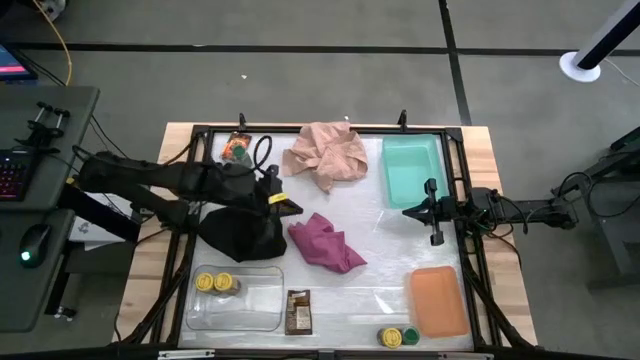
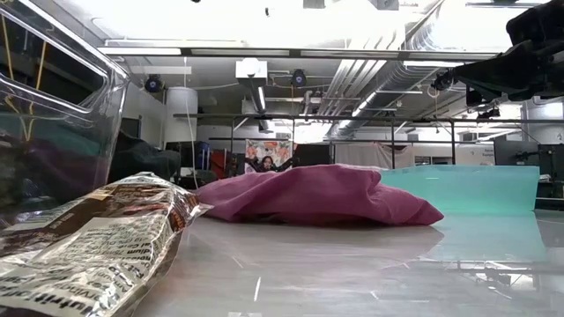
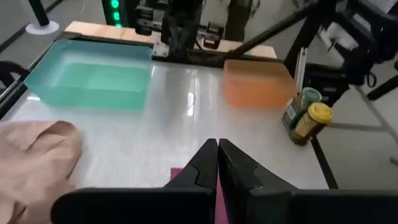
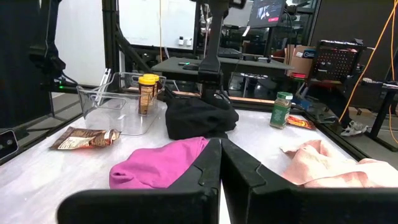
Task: Sort spices by type
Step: Put the yellow seasoning bottle into the transparent bin
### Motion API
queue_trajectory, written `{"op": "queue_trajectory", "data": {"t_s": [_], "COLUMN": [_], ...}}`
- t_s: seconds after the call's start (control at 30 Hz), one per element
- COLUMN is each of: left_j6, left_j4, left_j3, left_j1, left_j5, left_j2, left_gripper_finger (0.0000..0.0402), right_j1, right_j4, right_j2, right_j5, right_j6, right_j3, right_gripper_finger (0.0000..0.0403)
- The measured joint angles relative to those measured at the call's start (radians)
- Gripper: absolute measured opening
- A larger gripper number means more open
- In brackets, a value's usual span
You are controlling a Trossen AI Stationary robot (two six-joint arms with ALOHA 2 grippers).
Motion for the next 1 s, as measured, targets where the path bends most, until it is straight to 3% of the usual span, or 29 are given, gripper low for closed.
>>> {"op": "queue_trajectory", "data": {"t_s": [0.2,0.37,0.6,0.7,0.77,0.87,1.0], "left_j6": [0.039,0.060,-0.097,-0.160,-0.190,-0.228,-0.275], "left_j4": [0.181,0.464,0.789,0.825,0.845,0.849,0.844], "left_j3": [-0.143,-0.207,-0.207,-0.207,-0.207,-0.206,-0.207], "left_j1": [0.028,0.047,0.090,0.101,0.102,0.101,0.075], "left_j5": [0.123,0.192,0.322,0.317,0.277,0.173,0.050], "left_j2": [0.041,0.134,0.207,0.174,0.143,0.088,0.004], "left_gripper_finger": [0.0000,0.0000,0.0000,0.0000,0.0000,0.0000,0.0000], "right_j1": [0.000,0.000,0.000,0.000,-0.002,-0.005,-0.005], "right_j4": [0.000,0.000,0.000,0.000,0.004,0.016,0.010], "right_j2": [0.000,0.000,0.000,0.000,0.000,-0.001,-0.001], "right_j5": [0.000,0.000,0.000,0.000,0.023,0.062,0.063], "right_j6": [0.000,0.000,0.000,-0.001,-0.093,-0.235,-0.266], "right_j3": [0.000,0.000,0.000,0.000,0.000,0.000,0.000], "right_gripper_finger": [0.0001,0.0001,0.0001,0.0001,0.0001,0.0001,0.0001]}}
